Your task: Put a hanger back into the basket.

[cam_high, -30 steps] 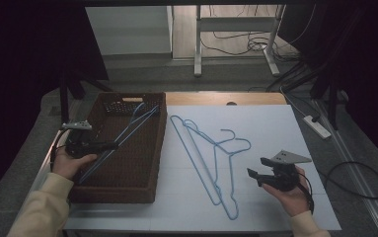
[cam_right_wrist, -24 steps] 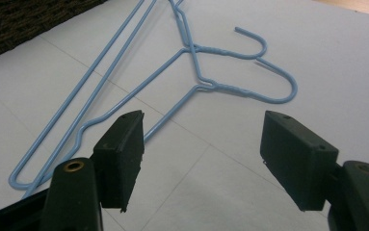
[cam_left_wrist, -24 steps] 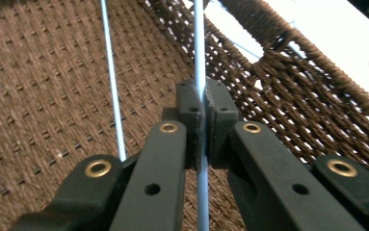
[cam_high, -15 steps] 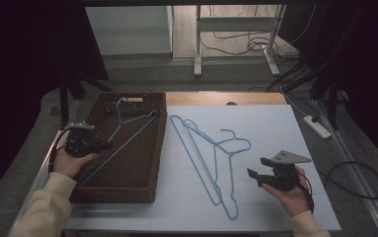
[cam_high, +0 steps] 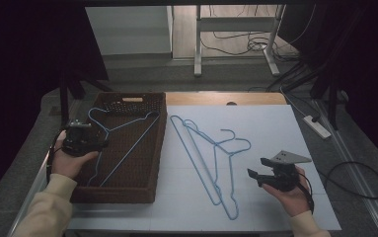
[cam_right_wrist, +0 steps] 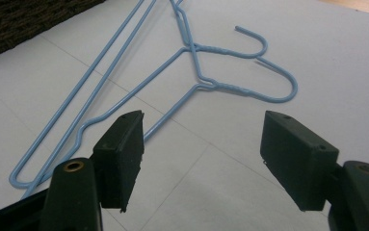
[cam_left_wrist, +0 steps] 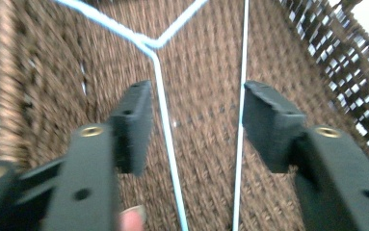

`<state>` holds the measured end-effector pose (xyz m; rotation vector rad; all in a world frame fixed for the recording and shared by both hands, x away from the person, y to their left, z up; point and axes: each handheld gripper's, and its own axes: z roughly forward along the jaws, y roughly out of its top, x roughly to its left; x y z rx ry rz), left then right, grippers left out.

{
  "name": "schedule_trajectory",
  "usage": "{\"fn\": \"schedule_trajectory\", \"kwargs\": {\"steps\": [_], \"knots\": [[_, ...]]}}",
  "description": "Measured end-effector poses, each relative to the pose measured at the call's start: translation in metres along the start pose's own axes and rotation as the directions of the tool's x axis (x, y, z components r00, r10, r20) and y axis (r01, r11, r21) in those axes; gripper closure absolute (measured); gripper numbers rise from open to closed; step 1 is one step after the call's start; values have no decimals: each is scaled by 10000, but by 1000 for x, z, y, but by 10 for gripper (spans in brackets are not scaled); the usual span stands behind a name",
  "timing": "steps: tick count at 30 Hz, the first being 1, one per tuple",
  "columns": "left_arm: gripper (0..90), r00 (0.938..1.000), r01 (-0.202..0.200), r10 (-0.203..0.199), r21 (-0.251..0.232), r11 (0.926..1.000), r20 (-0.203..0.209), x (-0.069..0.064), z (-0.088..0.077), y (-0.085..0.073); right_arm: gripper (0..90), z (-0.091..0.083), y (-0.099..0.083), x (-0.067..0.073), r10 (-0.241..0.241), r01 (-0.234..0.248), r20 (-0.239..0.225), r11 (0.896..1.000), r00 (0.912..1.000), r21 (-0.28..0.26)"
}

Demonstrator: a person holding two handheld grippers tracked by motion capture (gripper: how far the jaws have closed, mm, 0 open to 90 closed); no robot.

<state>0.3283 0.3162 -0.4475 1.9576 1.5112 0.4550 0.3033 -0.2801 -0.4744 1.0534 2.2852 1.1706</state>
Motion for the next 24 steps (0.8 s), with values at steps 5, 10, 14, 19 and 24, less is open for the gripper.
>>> {"fn": "schedule_trajectory", "kwargs": {"steps": [5, 10, 14, 19, 24], "knots": [[329, 9963, -203, 281, -954, 9952, 814, -12, -21, 6, 324, 1, 0, 0, -1, 1, -8, 10000, 10000, 11], [302, 9848, -492, 737, -1539, 9869, 1575, -30, -34, 5, 321, 1, 0, 0, 12, -12, -12, 10000, 10000, 37], [294, 9773, -785, 1112, -1790, 9807, 1805, -42, -36, 2, 316, 2, -1, -1, 46, -45, -39, 9999, 10000, 112], [274, 9583, -1060, 1619, -2335, 9666, 2353, -57, -43, -4, 309, 3, -1, -1, 94, -93, -54, 9998, 9999, 194], [264, 9368, -1242, 2093, -2928, 9481, 2803, -77, -54, -12, 302, 4, -2, -2, 156, -154, -68, 9995, 9999, 277]]}}
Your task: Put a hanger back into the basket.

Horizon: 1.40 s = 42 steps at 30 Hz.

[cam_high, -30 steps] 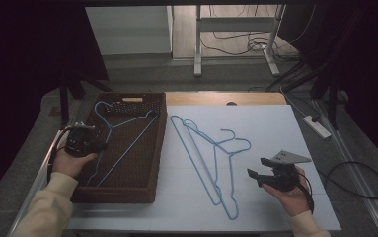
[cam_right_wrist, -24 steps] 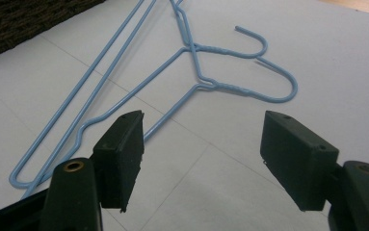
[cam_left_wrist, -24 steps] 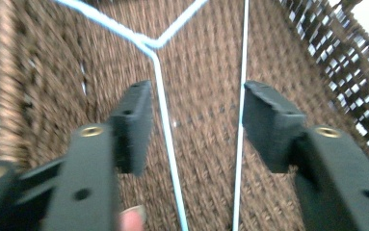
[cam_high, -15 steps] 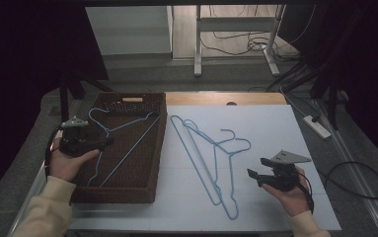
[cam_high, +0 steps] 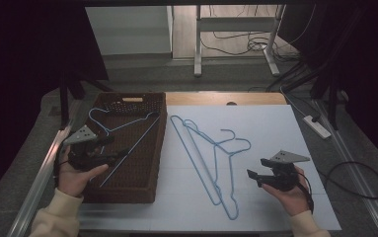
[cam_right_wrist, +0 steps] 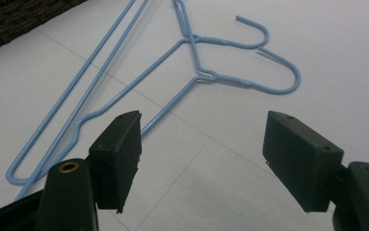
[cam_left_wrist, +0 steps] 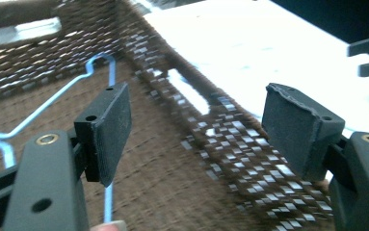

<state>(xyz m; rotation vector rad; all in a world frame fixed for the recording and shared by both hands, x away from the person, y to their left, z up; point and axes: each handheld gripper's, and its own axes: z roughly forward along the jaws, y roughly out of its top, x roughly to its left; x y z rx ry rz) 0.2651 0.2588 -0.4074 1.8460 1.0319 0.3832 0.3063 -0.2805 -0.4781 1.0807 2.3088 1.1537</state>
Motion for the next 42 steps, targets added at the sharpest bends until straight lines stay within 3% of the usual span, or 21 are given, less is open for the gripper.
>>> {"fn": "schedule_trajectory", "kwargs": {"steps": [8, 17, 25, 42], "knots": [[260, 9970, -371, 383, -187, 9991, 669, -31, 3, -5, 297, 0, 0, 0, 6, -6, -10, 10000, 10000, 18], [257, 9920, -658, 682, -257, 9975, 1060, -54, 15, -12, 296, -1, 0, -1, 6, -6, -8, 10000, 10000, 7], [256, 9908, -909, 923, -180, 9957, 989, -69, 20, -19, 296, -2, 0, -2, 39, -39, 12, 10000, 10000, -15], [256, 9900, -950, 942, 20, 9955, 1052, -76, 27, -21, 297, -4, 1, -3, 82, -81, 64, 9999, 9999, -112]]}}
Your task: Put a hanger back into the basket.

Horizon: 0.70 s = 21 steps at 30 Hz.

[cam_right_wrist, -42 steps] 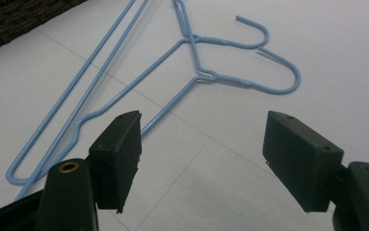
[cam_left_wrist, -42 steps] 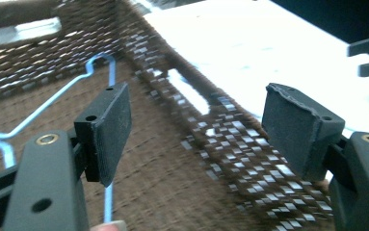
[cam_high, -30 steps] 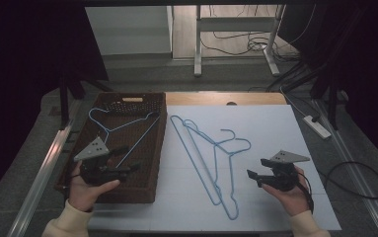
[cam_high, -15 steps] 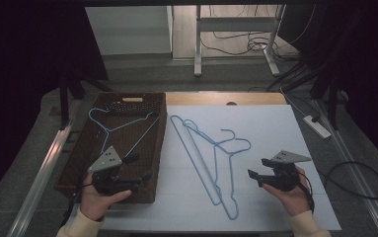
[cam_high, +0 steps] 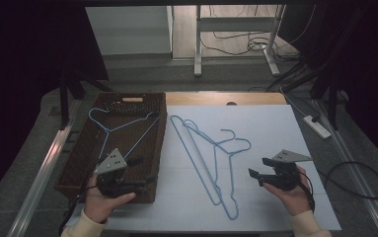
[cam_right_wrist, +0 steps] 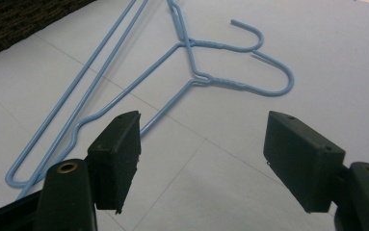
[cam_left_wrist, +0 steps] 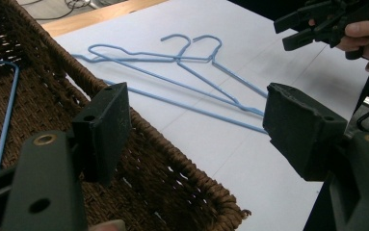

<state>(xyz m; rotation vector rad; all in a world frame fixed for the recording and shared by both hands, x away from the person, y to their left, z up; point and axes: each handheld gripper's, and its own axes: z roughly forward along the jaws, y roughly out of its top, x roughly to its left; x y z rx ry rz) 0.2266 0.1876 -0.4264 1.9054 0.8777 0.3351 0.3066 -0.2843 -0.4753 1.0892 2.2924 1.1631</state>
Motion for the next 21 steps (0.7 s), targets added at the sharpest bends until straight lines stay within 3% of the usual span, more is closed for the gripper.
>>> {"fn": "schedule_trajectory", "kwargs": {"steps": [12, 21], "knots": [[257, 9998, 15, -16, 85, 10000, 177, -4, 2, -1, 298, 7, 6, 7, -251, 251, 15, 9994, 9997, 218], [257, 9997, -23, 20, 123, 9999, 252, -7, 4, -1, 302, 8, 9, 7, -143, 138, 180, 9994, 9997, 305]]}}
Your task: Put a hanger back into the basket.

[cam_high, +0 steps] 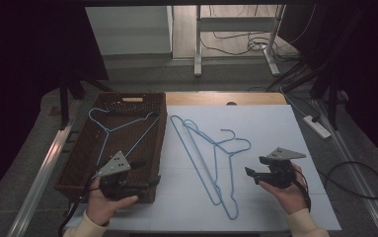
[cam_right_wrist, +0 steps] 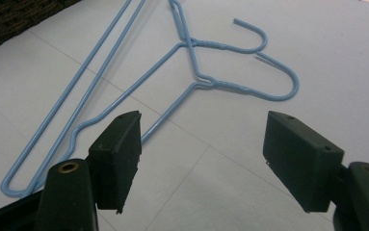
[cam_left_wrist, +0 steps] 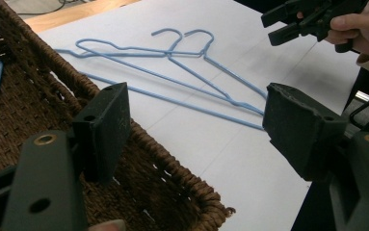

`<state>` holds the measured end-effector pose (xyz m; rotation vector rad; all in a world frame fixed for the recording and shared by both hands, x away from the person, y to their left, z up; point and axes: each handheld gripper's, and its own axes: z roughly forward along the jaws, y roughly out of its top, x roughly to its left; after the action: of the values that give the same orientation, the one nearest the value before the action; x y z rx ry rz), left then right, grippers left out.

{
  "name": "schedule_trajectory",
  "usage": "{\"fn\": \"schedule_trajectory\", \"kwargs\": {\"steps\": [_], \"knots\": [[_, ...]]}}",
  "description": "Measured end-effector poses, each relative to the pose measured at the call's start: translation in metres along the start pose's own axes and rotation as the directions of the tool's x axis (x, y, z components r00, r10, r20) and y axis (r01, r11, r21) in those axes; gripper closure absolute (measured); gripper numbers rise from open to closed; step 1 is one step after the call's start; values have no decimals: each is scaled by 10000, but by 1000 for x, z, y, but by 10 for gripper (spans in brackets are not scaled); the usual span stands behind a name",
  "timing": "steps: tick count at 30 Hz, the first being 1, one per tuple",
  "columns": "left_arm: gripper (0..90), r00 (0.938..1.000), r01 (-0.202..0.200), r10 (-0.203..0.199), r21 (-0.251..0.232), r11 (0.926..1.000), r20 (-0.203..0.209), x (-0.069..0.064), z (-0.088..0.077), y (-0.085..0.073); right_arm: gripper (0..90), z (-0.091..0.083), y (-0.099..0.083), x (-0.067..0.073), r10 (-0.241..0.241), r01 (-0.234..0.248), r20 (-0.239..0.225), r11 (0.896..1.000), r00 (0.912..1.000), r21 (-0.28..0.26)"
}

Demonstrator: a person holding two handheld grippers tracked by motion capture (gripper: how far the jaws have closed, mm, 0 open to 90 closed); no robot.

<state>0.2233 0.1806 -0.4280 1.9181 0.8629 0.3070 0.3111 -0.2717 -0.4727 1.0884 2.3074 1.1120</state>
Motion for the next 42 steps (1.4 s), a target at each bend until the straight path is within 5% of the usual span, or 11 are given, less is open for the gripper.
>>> {"fn": "schedule_trajectory", "kwargs": {"steps": [14, 26, 37, 42], "knots": [[257, 9999, -114, 113, 106, 9999, 127, -4, 4, 0, 314, 10, 14, 10, -293, 297, -138, 9991, 9995, 296], [257, 9998, -118, 117, 78, 9999, 147, -4, 3, 0, 338, 28, 28, 1, -472, 476, -64, 9952, 9989, 859], [257, 9998, -163, 161, 106, 9998, 148, -4, 4, 0, 575, 51, 45, -21, -312, 325, -108, 9888, 9995, 1459], [257, 9997, -184, 183, 107, 9998, 143, -4, 4, 0, 777, 58, 53, -28, -396, 423, -204, 9871, 9990, 1541]]}}
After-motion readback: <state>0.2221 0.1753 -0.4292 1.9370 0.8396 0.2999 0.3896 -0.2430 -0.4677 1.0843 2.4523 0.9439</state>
